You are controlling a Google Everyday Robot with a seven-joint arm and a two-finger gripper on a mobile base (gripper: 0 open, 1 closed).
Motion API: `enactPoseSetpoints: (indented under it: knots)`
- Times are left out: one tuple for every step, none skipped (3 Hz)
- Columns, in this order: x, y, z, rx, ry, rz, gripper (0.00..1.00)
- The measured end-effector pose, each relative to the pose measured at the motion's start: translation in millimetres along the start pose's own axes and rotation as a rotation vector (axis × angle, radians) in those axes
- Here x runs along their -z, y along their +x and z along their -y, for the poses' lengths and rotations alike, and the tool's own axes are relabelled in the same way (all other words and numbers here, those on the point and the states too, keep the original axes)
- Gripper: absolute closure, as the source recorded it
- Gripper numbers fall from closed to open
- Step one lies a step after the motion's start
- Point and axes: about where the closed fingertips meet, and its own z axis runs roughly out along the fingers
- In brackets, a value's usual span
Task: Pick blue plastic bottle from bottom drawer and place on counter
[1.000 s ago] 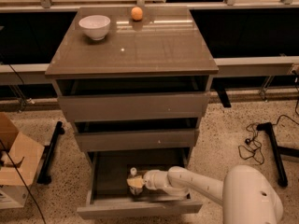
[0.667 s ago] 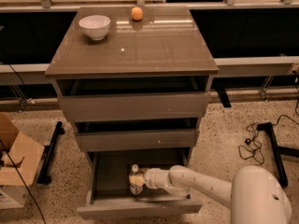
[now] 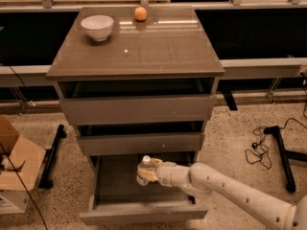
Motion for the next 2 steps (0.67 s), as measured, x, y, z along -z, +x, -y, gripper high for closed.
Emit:
enactPoseSetpoints:
  knots:
    - [52, -64, -15, 0.085, -0.046, 0.069, 1.0]
    - [93, -135, -53, 0.223, -0.139, 0.087, 1.0]
